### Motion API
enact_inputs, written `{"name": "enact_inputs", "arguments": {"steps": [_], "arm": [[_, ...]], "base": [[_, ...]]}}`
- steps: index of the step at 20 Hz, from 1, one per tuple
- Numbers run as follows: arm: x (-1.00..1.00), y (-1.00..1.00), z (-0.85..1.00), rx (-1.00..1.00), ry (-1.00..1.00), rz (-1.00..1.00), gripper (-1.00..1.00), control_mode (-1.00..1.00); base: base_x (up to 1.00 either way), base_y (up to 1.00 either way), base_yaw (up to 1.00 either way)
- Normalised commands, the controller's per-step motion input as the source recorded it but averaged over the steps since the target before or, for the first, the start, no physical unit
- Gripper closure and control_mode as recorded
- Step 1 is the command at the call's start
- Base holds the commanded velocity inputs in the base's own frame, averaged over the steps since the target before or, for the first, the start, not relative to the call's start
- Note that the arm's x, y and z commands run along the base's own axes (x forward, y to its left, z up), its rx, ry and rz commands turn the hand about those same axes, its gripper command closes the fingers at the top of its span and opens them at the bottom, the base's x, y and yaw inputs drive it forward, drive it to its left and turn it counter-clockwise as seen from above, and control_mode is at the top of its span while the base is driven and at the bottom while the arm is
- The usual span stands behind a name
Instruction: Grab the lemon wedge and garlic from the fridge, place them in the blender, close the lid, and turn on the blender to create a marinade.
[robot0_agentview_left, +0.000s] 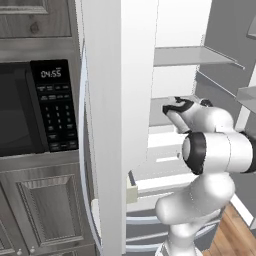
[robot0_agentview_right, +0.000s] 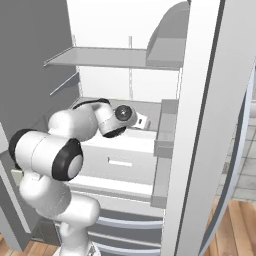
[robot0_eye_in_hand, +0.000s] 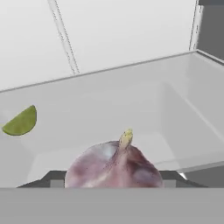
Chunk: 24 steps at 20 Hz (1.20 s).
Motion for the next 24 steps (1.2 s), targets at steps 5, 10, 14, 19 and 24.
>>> {"name": "enact_inputs", "arguments": {"steps": [5,10,14,19,24], "arm": [[-1.00,0.00,0.90,0.09,0.00,0.00,1.00,-1.00],[-0.93,0.00,0.99,0.07,0.11,-0.04,1.00,-1.00],[-0.51,0.00,1.00,0.10,0.27,-0.01,1.00,-1.00],[-0.36,0.00,0.97,0.09,0.31,0.00,1.00,-1.00],[-0.98,0.20,0.13,0.05,0.04,0.03,1.00,-1.00]], "base": [[0.00,0.00,0.00],[0.00,0.00,0.00],[0.00,0.00,0.00],[0.00,0.00,0.00],[0.00,0.00,0.00]]}}
